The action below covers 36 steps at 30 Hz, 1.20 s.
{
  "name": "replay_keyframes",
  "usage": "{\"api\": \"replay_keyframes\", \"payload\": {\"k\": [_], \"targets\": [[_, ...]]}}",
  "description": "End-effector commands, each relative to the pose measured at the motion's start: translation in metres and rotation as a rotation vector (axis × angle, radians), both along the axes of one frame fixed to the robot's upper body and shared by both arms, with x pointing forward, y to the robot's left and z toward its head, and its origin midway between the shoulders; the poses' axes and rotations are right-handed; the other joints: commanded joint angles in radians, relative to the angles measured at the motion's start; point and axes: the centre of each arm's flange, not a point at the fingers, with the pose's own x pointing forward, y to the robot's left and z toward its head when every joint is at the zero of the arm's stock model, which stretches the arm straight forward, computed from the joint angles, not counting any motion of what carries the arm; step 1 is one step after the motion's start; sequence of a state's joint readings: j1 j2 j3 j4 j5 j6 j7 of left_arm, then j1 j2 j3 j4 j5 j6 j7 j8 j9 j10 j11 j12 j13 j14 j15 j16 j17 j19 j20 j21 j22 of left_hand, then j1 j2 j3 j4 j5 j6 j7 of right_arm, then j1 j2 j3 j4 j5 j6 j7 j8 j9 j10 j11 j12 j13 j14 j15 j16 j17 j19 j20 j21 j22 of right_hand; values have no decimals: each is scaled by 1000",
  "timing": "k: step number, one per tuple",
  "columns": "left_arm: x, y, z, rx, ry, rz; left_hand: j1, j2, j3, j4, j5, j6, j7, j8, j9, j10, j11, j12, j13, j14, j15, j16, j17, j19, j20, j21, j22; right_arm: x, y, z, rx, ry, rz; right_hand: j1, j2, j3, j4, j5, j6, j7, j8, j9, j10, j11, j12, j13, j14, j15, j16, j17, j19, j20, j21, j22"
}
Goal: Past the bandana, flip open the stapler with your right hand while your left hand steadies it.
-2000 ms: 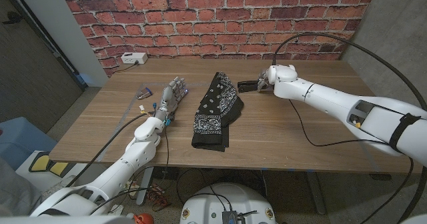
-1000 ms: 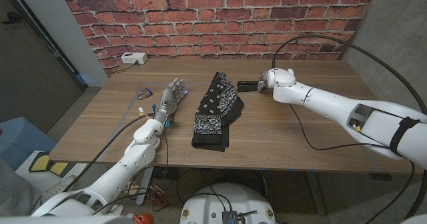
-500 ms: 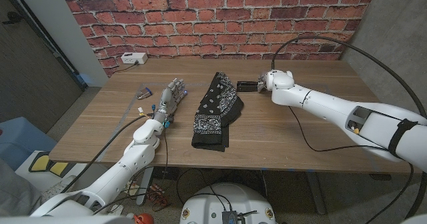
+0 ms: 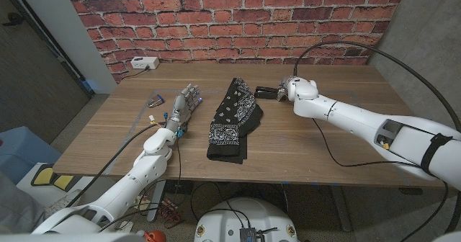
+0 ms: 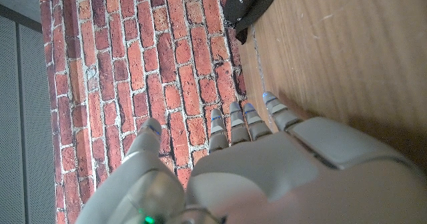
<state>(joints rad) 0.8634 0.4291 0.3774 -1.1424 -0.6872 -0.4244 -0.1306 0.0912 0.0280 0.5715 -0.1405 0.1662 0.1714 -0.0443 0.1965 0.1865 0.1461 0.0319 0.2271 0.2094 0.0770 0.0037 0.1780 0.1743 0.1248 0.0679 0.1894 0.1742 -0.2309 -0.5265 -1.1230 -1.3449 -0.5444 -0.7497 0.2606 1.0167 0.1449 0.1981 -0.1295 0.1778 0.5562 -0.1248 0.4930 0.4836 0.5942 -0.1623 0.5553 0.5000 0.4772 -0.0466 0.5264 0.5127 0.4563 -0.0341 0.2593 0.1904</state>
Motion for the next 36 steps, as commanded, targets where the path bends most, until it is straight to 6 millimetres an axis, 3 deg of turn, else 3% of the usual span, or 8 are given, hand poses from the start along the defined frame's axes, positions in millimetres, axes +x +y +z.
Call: {"api": "replay_keyframes", "payload": {"k": [1, 3, 7, 29, 32, 36], "targets": [[-1, -2, -1, 2, 3, -2, 0, 8, -5, 0, 6, 10, -3, -2, 3, 6, 0, 6, 1, 8, 3, 8, 3, 10, -4, 7, 3, -10, -4, 6, 49, -83, 29, 25, 42, 27, 7, 8, 87, -51, 18, 16, 54, -19, 18, 2, 24, -188, 4, 11, 14, -7, 10, 5], [-1, -2, -1, 2, 2, -2, 0, 8, -5, 0, 6, 10, -3, -2, 3, 7, 0, 6, 1, 7, 2, 8, 3, 10, -4, 7, 3, -11, -4, 7, 54, -84, 33, 32, 46, 38, 9, 9, 108, -49, 25, 17, 89, -21, 35, 7, 36, -189, 1, 14, 18, -10, 13, 6], [-1, -3, -2, 0, 2, -4, 0, 8, -5, 0, 6, 10, -2, -2, 3, 5, 1, 5, 1, 8, 2, 8, 3, 10, -4, 7, 3, -13, -4, 8, 57, -89, 40, 36, 49, 52, 14, 9, 124, -57, 32, 21, 92, -24, 40, 11, 45, -187, -6, 16, 19, -13, 16, 8], [-5, -2, -1, 5, -7, -10, 0, 8, -6, 0, 6, 10, -1, -2, 3, 6, 2, 5, 1, 9, 4, 8, 3, 11, -4, 7, 3, -28, -4, 11, 89, -169, 47, 41, 40, 74, 20, 6, 160, -48, 40, 17, 126, -20, 49, 1, 59, -189, -23, 28, 23, -17, 24, 10], [-5, -2, 0, 4, -11, -12, 1, 9, -5, 0, 6, 14, 5, -1, 3, 16, -3, 8, 2, 16, -8, 10, 3, 22, -27, 11, 2, -30, -3, 10, 89, -182, 47, 43, 39, 76, 20, 6, 162, -46, 40, 17, 127, -21, 49, 0, 57, -188, -27, 28, 23, -18, 25, 11], [-7, -3, -1, -1, -13, -18, 1, 9, -5, -1, 6, 17, 8, 0, 3, 16, -3, 8, 2, 14, -13, 9, 3, 22, -28, 11, 2, -35, -2, 11, 94, -199, 50, 43, 39, 78, 20, 6, 162, -46, 39, 16, 127, -19, 50, 0, 58, -188, -28, 30, 23, -19, 26, 11]]}}
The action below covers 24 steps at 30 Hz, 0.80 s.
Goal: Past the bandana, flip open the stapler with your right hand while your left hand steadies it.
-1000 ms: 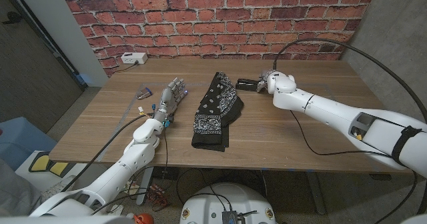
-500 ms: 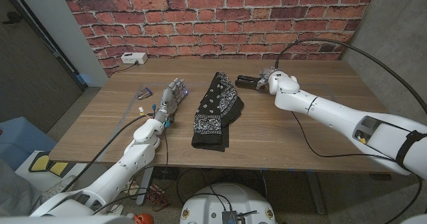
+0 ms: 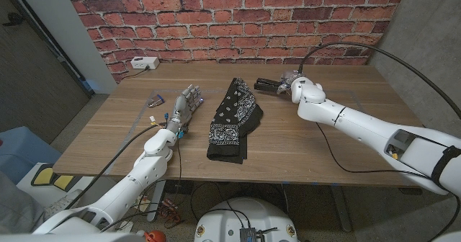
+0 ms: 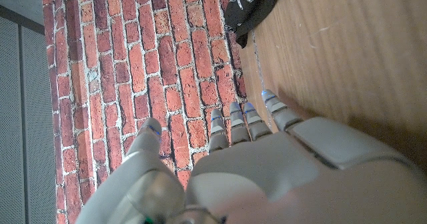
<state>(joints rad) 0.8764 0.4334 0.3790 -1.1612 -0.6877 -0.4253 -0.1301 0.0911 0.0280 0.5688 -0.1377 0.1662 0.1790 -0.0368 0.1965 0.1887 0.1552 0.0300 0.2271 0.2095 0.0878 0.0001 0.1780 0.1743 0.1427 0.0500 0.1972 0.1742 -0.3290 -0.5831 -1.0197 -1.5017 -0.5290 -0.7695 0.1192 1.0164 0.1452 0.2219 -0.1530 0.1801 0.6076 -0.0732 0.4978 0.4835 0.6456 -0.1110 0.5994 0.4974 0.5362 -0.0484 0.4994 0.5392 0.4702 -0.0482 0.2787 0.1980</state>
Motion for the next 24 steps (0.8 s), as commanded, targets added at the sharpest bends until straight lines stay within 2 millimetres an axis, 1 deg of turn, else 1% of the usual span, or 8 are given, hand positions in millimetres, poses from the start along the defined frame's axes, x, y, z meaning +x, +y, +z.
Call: {"api": "replay_keyframes", "payload": {"k": [1, 9, 13, 19, 24], "targets": [[-5, -2, 0, -5, -11, -14, 2, 9, -3, -4, 6, 10, 1, 0, 1, 7, -1, 8, 2, 3, -10, 9, 3, 4, -10, 3, 2, -12, 2, 1, 13, -55, 4, 44, 40, 55, 44, 4, 114, -97, 35, 16, 76, -70, 6, 3, -1, -187, -3, 4, 10, -5, 7, 3], [-7, -5, 1, -1, -24, -24, 2, 9, -3, -4, 6, 11, 0, 0, 1, 12, -1, 10, 2, 7, -9, 10, 2, 4, -8, 2, 2, -18, 4, 0, 31, -84, 4, 47, 42, 61, 44, 4, 117, -95, 34, 15, 79, -68, 9, 5, 1, -187, -7, 8, 9, -7, 8, 4], [-11, -9, 4, -2, -34, -23, 2, 9, -3, -4, 6, 13, 1, 1, 1, 10, 0, 9, 2, 6, -7, 9, 2, 3, -9, 1, 2, -22, 5, 0, 34, -101, 1, 48, 41, 63, 45, 4, 120, -93, 34, 14, 82, -67, 12, 7, 3, -187, -8, 12, 10, -8, 11, 4], [-16, -12, 9, 11, -40, -44, 2, 9, -3, -4, 6, 15, 5, 1, 1, 4, 0, 6, 2, -5, -5, 4, 2, 2, -13, 0, 2, -29, 13, 1, 41, -131, -1, 48, 41, 66, 46, 3, 123, -92, 34, 14, 87, -66, 14, 5, 8, -186, -9, 17, 13, -10, 14, 5], [-18, -14, 8, -5, -35, -55, 1, 10, -3, -3, 6, 17, 12, 1, 1, -1, 3, 4, 2, -9, -2, 3, 2, 0, -13, -1, 2, -34, 20, 0, 53, -162, -6, 50, 40, 68, 46, 3, 128, -87, 35, 13, 91, -62, 15, 4, 12, -187, -11, 21, 15, -12, 16, 5]]}}
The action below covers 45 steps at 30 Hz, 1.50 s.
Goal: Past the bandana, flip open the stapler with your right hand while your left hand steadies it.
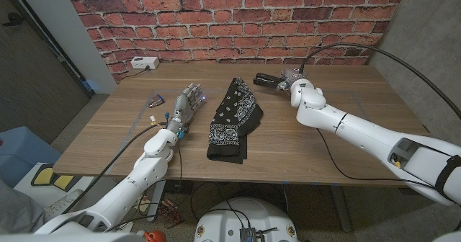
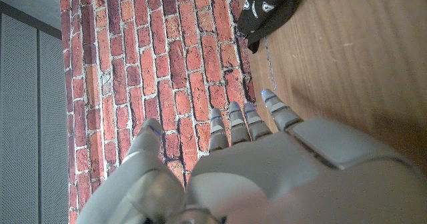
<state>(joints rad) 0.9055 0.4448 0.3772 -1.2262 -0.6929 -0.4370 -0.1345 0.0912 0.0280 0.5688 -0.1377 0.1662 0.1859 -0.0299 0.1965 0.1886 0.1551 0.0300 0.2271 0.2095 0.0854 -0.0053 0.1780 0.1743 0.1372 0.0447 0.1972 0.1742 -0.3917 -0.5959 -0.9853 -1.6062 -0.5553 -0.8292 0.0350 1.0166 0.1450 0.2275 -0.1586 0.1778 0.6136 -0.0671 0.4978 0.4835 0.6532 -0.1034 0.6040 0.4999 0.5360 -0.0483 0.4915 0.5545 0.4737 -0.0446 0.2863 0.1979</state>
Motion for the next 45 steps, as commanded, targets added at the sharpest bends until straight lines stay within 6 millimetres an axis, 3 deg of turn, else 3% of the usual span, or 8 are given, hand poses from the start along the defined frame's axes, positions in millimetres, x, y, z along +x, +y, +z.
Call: {"api": "replay_keyframes", "payload": {"k": [1, 17, 24, 33, 36, 40, 42, 45], "targets": [[-6, -6, 1, -5, 2, -28, 1, 10, -3, -3, 6, 10, 6, 1, 2, -2, 3, 3, 2, -8, 3, 3, 3, 5, -7, -1, 2, -13, 14, 0, 24, -70, -8, 50, 40, 63, 51, 5, 122, -93, 35, 13, 86, -72, 11, 1, 12, -187, -3, 7, 11, -16, 9, 6], [-26, -25, -9, -56, -13, -21, -2, 10, -5, 0, 5, 6, 7, -1, 2, 2, 5, 5, 3, -6, 5, 5, 3, 5, -5, -1, 2, -34, 16, -14, 50, -124, 6, 52, 38, 68, 51, 4, 125, -91, 36, 16, 93, -69, 13, -3, 23, -186, -6, 15, 16, -13, 15, 6], [-31, -34, -5, -47, -11, -18, -4, 10, -6, 1, 5, 7, 5, -1, 2, 4, 5, 5, 3, -4, 5, 6, 3, 5, -5, -1, 2, -48, 17, -16, 74, -154, 28, 53, 37, 70, 50, 3, 125, -89, 35, 16, 93, -69, 13, -4, 27, -186, -9, 19, 15, -11, 17, 6], [-41, -40, -1, -60, -21, 2, -5, 11, -7, 2, 5, 9, 6, 0, 2, 11, 3, 8, 4, 0, 5, 8, 3, 7, -4, 0, 2, -50, 15, -21, 97, -176, 52, 53, 35, 71, 50, 2, 125, -87, 35, 19, 97, -68, 14, -7, 32, -186, -10, 25, 15, -9, 20, 7], [-45, -40, 1, -51, -21, 17, -5, 12, -6, 2, 5, 14, -8, 2, 2, 12, 1, 8, 4, 1, 5, 8, 3, 6, -3, -1, 2, -51, 17, -21, 97, -195, 53, 53, 35, 71, 50, 2, 126, -86, 35, 19, 97, -67, 15, -6, 33, -186, -12, 27, 16, -8, 21, 7], [-47, -45, 0, -123, -54, 72, -3, 14, -5, 1, 5, 23, -8, 5, 2, 19, -1, 11, 4, 6, -1, 9, 3, 10, -5, 1, 2, -53, 20, -21, 80, -223, 41, 53, 35, 72, 50, 2, 127, -86, 35, 20, 99, -66, 15, -8, 34, -185, -14, 28, 16, -7, 22, 7], [-46, -47, 0, -136, -67, 75, 0, 16, -4, -1, 5, 72, 4, 19, 3, 71, -11, 30, 5, 60, -16, 23, 3, 40, -5, 9, 2, -54, 22, -21, 65, -236, 26, 52, 35, 73, 50, 1, 127, -86, 35, 22, 100, -66, 16, -9, 35, -186, -15, 30, 15, -7, 22, 7], [-43, -52, 0, -148, -65, 84, 2, 14, -4, -2, 5, 80, 6, 19, 3, 82, -11, 33, 6, 73, -19, 25, 3, 50, 2, 12, 2, -55, 22, -22, 80, -244, 32, 52, 33, 73, 49, 1, 129, -84, 35, 22, 104, -64, 17, -10, 37, -186, -16, 32, 19, -4, 25, 7]]}}
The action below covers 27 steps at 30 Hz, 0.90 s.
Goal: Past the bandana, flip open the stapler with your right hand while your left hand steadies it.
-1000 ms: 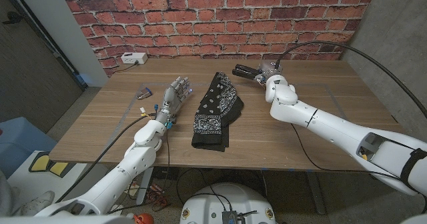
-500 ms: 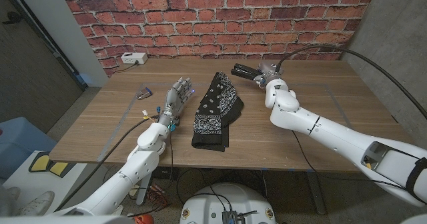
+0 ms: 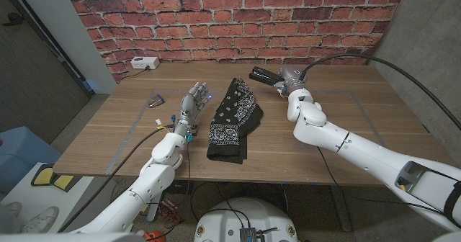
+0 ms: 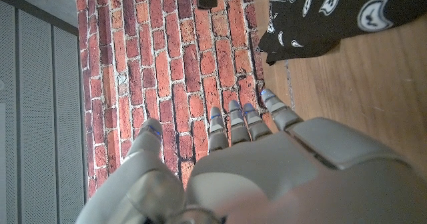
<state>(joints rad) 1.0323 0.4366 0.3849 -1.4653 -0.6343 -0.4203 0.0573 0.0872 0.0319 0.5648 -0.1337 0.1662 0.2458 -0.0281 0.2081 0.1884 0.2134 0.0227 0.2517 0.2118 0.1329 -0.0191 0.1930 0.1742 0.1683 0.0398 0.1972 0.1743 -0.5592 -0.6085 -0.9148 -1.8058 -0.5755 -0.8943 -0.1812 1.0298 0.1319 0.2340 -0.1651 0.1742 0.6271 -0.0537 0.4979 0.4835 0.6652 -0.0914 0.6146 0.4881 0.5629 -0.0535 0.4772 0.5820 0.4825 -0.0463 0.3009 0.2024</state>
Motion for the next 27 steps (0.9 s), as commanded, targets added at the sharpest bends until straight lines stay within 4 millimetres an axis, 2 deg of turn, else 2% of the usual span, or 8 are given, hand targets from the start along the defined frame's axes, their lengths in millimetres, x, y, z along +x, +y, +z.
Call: {"api": "replay_keyframes", "payload": {"k": [1, 5, 11, 12, 13, 17, 20, 27], "targets": [[-3, -15, 2, -79, -34, 60, 6, 10, 0, -7, 5, 21, 4, 7, 3, 27, -3, 10, 3, 29, -5, 11, 3, 20, 9, 12, 2, -7, 5, -2, -3, -59, -13, 38, 46, 66, 56, 4, 114, -96, 34, 21, 89, -78, 5, 1, 11, -180, -3, 6, 6, -4, 10, 2], [-3, -21, 5, -44, -28, 91, 12, 5, 1, -13, 6, 18, 4, 5, 3, 31, -6, 10, 3, 34, -3, 10, 2, 20, 18, 10, 2, -12, 6, -4, -1, -75, -13, 39, 46, 67, 55, 4, 116, -98, 34, 22, 90, -78, 6, 2, 12, -180, -5, 8, 6, -5, 11, 2], [-3, -31, 11, 1, -32, 130, 68, -10, 15, -45, 12, -11, 8, -4, 3, 30, -18, 7, 3, 36, -7, 3, 2, 20, 24, 5, 0, -15, 5, -8, 2, -95, -29, 38, 46, 68, 55, 4, 117, -98, 33, 22, 90, -76, 7, 2, 14, -180, -8, 10, 6, -4, 12, 2], [-3, -34, 11, -7, -34, 138, 84, -20, 16, -51, 12, -13, 7, -3, 3, 33, -25, 7, 3, 43, -12, 5, 2, 26, 24, 5, 0, -15, 3, -9, 10, -96, -23, 37, 46, 67, 56, 3, 117, -98, 33, 22, 89, -76, 7, 2, 14, -179, -8, 11, 6, -4, 12, 2], [-3, -36, 12, -13, -36, 151, 114, -44, 15, -56, 12, -15, 7, -1, 3, 38, -28, 7, 4, 51, -19, 4, 3, 59, 14, 15, 1, -14, 2, -10, 17, -95, -18, 37, 46, 67, 55, 3, 117, -98, 33, 22, 89, -75, 8, 3, 14, -180, -8, 11, 6, -4, 13, 2], [-6, -47, 14, -55, -56, 213, 198, -92, 11, -48, 16, 48, -2, 21, 4, 101, -53, 24, 7, 124, -40, 17, 4, 147, -2, 38, 8, -14, -4, -14, 49, -107, -13, 36, 46, 68, 55, 3, 118, -97, 33, 22, 90, -76, 9, 3, 14, -180, -11, 12, 6, -4, 14, 2], [-8, -53, 16, -78, -63, 225, 227, -105, 8, -45, 18, 79, -3, 28, 5, 128, -63, 32, 8, 159, -52, 23, 5, 167, -2, 41, 10, -17, -6, -17, 53, -122, -16, 37, 45, 68, 54, 3, 118, -97, 32, 22, 90, -76, 9, 4, 15, -181, -11, 14, 6, -5, 14, 2], [-11, -64, 17, -93, -56, 209, 243, -121, -2, -40, 17, 96, -2, 29, 6, 152, -68, 39, 11, 201, -58, 32, 5, 196, 2, 48, 12, -22, -5, -21, 53, -152, -14, 38, 46, 69, 53, 3, 120, -96, 32, 22, 96, -73, 11, 1, 18, -181, -13, 18, 5, -3, 16, 2]]}}
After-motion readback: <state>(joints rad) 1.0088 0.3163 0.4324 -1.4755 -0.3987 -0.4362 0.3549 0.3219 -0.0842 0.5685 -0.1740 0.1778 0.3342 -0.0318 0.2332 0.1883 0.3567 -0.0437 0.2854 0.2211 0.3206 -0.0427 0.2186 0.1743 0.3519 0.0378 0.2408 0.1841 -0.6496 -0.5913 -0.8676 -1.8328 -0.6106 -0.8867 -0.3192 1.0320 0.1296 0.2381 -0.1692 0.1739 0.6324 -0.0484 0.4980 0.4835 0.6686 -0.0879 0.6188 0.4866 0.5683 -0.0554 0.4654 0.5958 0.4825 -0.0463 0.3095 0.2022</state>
